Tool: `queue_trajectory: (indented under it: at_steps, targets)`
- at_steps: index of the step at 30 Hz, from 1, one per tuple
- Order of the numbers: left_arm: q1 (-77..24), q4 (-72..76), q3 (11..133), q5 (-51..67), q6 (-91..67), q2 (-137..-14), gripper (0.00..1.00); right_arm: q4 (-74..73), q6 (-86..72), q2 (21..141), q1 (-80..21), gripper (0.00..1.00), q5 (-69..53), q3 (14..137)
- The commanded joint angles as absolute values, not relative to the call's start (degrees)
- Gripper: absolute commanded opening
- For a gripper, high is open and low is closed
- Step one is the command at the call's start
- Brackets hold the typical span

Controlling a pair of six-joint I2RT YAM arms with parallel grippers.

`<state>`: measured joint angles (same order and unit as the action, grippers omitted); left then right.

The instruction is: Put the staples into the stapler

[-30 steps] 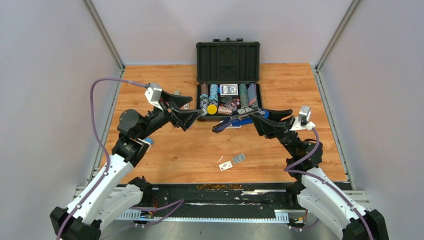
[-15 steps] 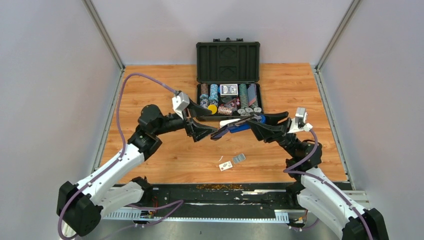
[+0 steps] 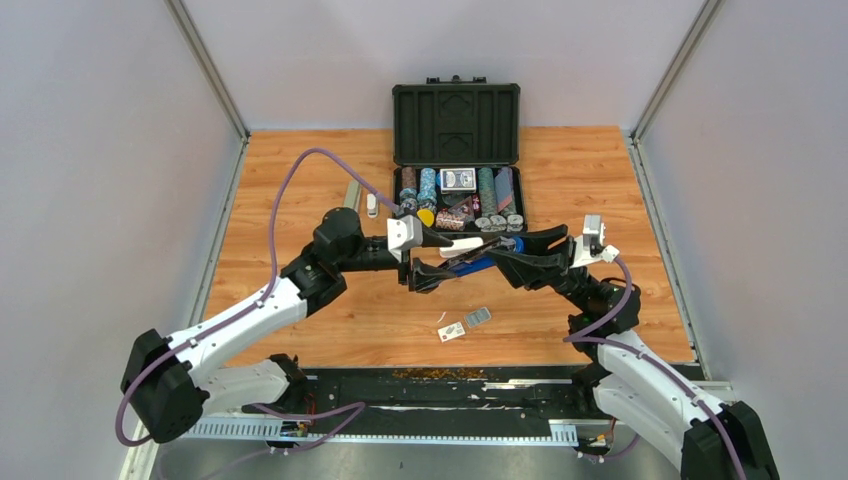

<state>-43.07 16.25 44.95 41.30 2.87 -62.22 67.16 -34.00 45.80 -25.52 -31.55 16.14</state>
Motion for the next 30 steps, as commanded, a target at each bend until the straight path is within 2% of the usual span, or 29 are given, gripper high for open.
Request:
queue_trajectory:
  at_steps: [1, 8, 11, 17, 23, 25, 30]
  targets:
    - [-44.6, 13.9, 48.2, 41.4, 7.5, -63.6, 0.66, 75.6, -36.5, 45.6, -25.5, 0.00, -31.6, 16.6]
    - [-45.4, 12.8, 49.1, 40.3, 7.5, -65.0, 0.62, 75.8, -36.6, 45.8, -25.5, 0.00, -32.0, 16.6]
    - [-45.8, 12.2, 49.8, 40.2, 7.6, -65.9, 0.56, 76.2, -37.0, 46.2, -25.5, 0.00, -32.3, 16.6]
    - [-46.1, 10.1, 50.8, 40.3, 8.2, -66.4, 0.37, 76.6, -37.2, 46.5, -25.5, 0.00, -32.4, 16.1]
    - [-46.4, 3.0, 52.6, 37.7, 12.9, -65.9, 0.04, 71.8, -34.5, 44.6, -25.5, 0.00, -32.5, 14.7]
    - [-46.5, -0.4, 53.6, 35.2, 14.9, -65.6, 0.00, 66.8, -31.5, 42.3, -25.5, 0.08, -31.8, 14.1]
    - [-47.2, -10.5, 56.0, 27.2, 20.4, -66.3, 0.00, 47.6, -23.8, 32.2, -25.5, 0.57, -27.6, 13.6]
